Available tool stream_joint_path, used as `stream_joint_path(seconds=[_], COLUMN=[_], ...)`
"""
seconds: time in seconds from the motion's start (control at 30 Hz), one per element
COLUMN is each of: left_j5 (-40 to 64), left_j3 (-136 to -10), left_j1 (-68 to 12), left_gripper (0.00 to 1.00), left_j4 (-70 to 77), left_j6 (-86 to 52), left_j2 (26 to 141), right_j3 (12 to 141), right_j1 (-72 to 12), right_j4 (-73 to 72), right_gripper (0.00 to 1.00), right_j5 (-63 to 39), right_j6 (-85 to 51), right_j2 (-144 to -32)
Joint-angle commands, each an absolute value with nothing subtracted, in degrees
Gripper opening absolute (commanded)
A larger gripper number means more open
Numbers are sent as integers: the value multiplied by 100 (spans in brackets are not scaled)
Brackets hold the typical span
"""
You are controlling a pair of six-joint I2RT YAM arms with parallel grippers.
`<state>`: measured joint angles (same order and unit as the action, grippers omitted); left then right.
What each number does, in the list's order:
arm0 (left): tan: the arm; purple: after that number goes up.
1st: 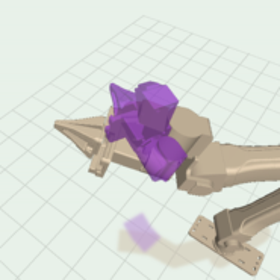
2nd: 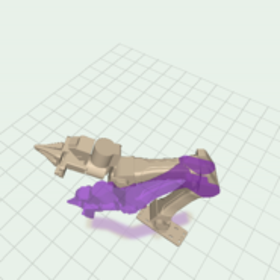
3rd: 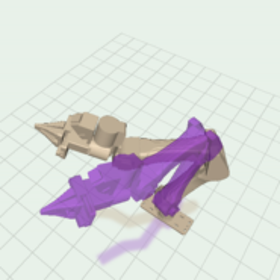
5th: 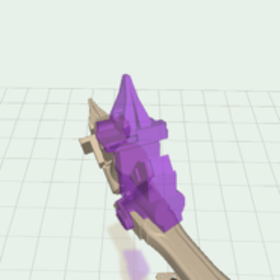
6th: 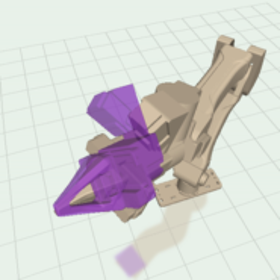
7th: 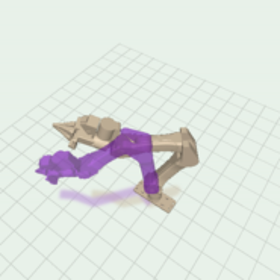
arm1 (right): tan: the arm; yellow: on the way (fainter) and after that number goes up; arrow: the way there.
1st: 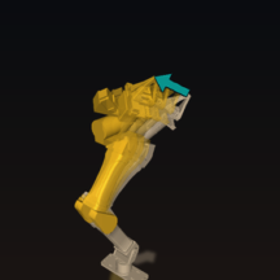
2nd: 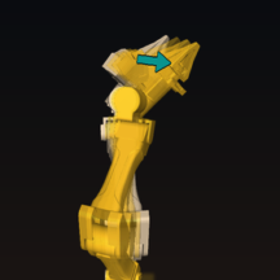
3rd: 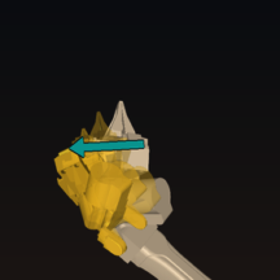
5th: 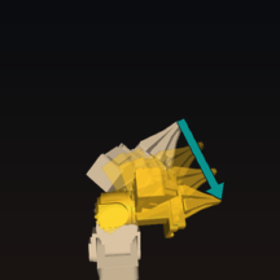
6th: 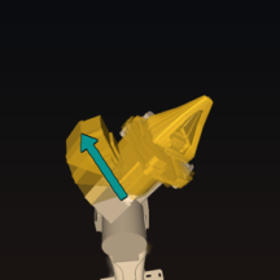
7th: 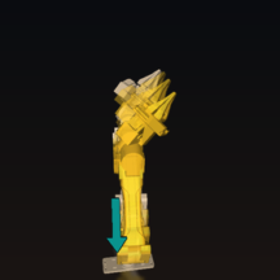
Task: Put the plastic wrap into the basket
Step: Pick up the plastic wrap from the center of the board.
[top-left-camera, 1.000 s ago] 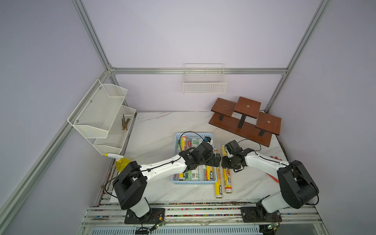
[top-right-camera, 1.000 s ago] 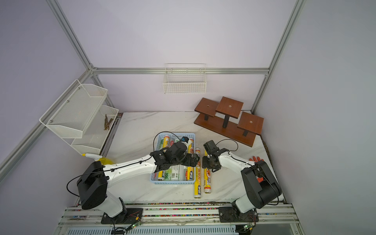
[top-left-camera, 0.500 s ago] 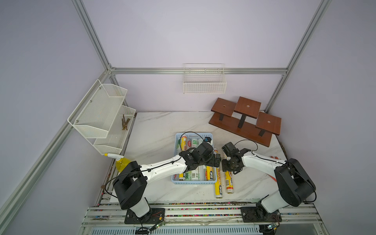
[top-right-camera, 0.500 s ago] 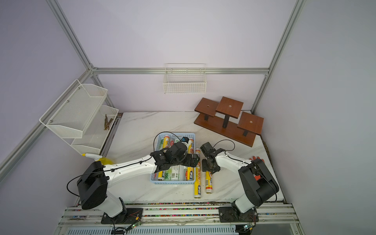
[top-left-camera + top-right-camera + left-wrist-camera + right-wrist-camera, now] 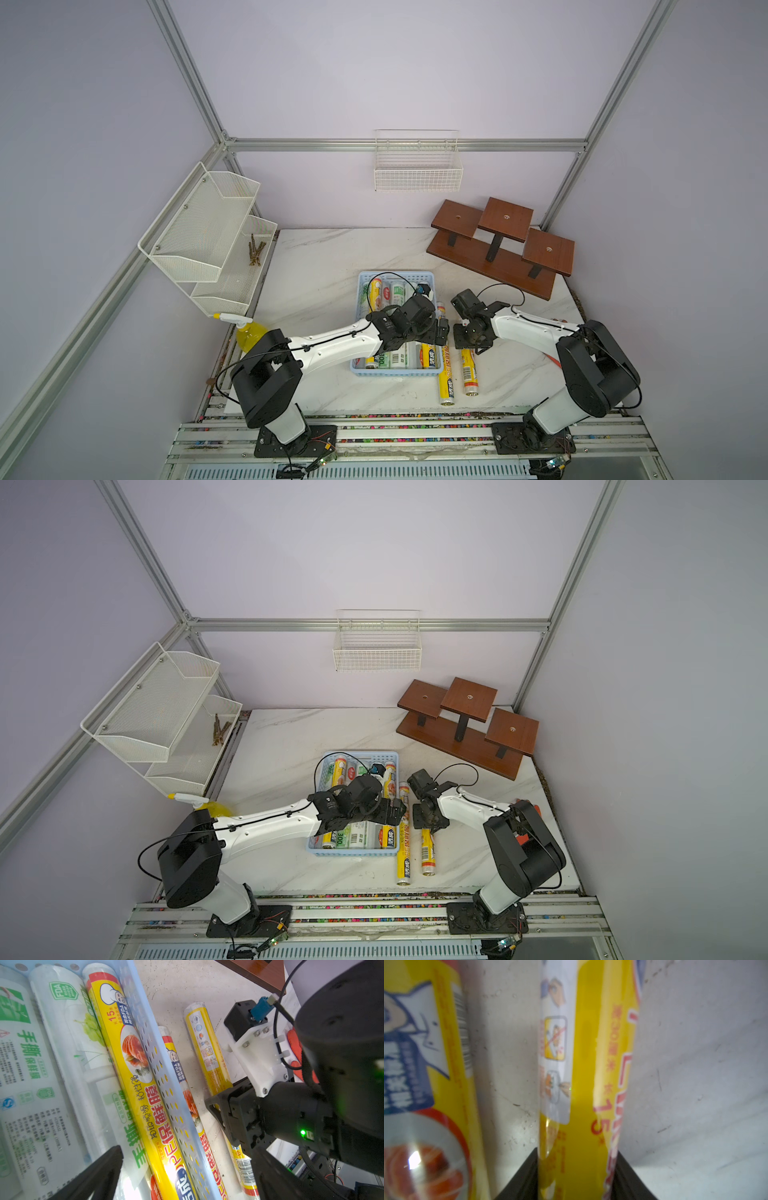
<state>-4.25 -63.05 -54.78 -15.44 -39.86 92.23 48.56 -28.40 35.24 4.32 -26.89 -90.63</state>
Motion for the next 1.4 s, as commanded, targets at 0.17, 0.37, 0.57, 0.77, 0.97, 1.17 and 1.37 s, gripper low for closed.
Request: stream_joint_path(seconds=[0.17,0.37,0.57,0.77,0.97,1.17,1.37], left_j5=[-487,-483,-624,-866,-1048,-1383,-1956], left_j3=[-6308,-6305,-6260,-5982,-5763,-5613,-5280], left_j1=[-5493,-5493,-5493,-5495,-5494,-5494,-5493], left_gripper=[100,100,100,100,100,100,100], left_j4=[-1362,-1351,-1343,-1198,-1108,-1163,-1139], left_j6=[-4014,-4017,-4040,-4104,-4156,-4166,-4236], left_j2=[9035,9018,8906,8587,8347,8055,7489], right_j3=[4781,4794,4904,5057,5112,5057,4993], right_j1=[-2860,-2859,-2854,-2851,-2856,-2869,-2891], right_j4=[3604,3714,3935,3969,3517,2776,2131], right_gripper=[45,40,39,38,38,39,38], right_j5=[526,789,1042,840,-121,-966,-1400], right_j6=[-2786,-2871,-2977,-3040,-2988,-3338,-3716], right_j2=[-8998,-8550,-8001,-7430,-7018,-6773,-6586])
